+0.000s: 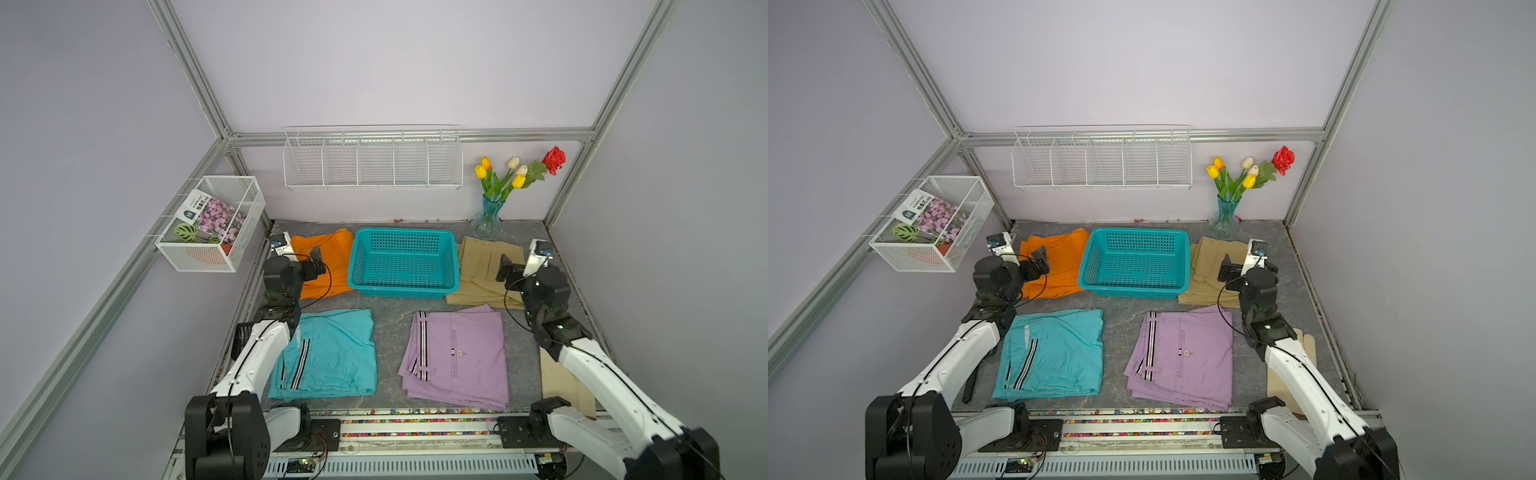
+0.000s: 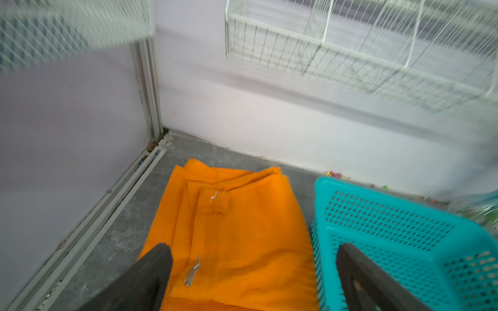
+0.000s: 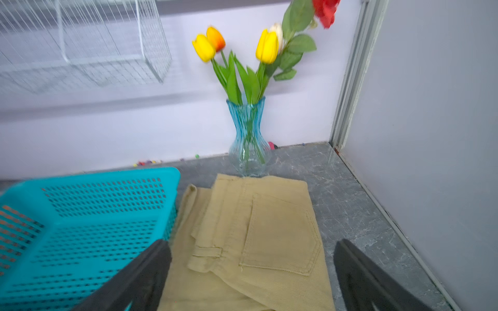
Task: Put the folded long pants in the basket
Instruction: Pick up the long pant at the center of the board.
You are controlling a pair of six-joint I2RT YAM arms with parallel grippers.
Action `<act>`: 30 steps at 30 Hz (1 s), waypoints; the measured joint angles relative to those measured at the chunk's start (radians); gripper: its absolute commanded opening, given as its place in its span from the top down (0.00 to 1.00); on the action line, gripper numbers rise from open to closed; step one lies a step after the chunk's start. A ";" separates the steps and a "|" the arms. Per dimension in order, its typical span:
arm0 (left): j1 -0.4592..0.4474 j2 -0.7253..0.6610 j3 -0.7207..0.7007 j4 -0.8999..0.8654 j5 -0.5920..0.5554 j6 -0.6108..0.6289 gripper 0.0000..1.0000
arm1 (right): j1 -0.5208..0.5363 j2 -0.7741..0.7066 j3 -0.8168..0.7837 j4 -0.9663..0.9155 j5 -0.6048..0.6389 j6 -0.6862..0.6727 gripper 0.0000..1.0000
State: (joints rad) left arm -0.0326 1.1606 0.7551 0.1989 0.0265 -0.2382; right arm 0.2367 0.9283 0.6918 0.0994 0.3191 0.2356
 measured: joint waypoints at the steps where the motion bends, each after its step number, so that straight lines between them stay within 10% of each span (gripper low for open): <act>1: -0.001 -0.020 -0.002 -0.012 0.040 -0.041 0.00 | 0.000 -0.034 0.012 -0.064 -0.011 0.034 0.01; 9: -0.063 -0.010 -0.054 -0.278 0.371 -0.395 0.00 | 0.000 -0.172 0.029 -0.585 -0.163 0.353 0.02; 17: -0.527 -0.307 -0.150 -0.438 0.349 -0.576 0.00 | 0.000 -0.246 -0.143 -0.685 -0.399 0.528 0.03; 22: -0.548 -0.430 -0.443 -0.281 0.441 -0.742 0.00 | 0.000 -0.384 -0.246 -0.729 -0.421 0.562 0.02; 30: -0.583 -0.289 -0.303 -0.284 0.412 -0.726 0.00 | 0.000 -0.231 -0.281 -0.701 -0.414 0.568 0.02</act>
State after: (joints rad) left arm -0.6151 0.8715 0.4522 -0.0849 0.4385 -0.9646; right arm 0.2363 0.6975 0.4110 -0.6018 -0.0944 0.8032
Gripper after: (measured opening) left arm 0.998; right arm 0.978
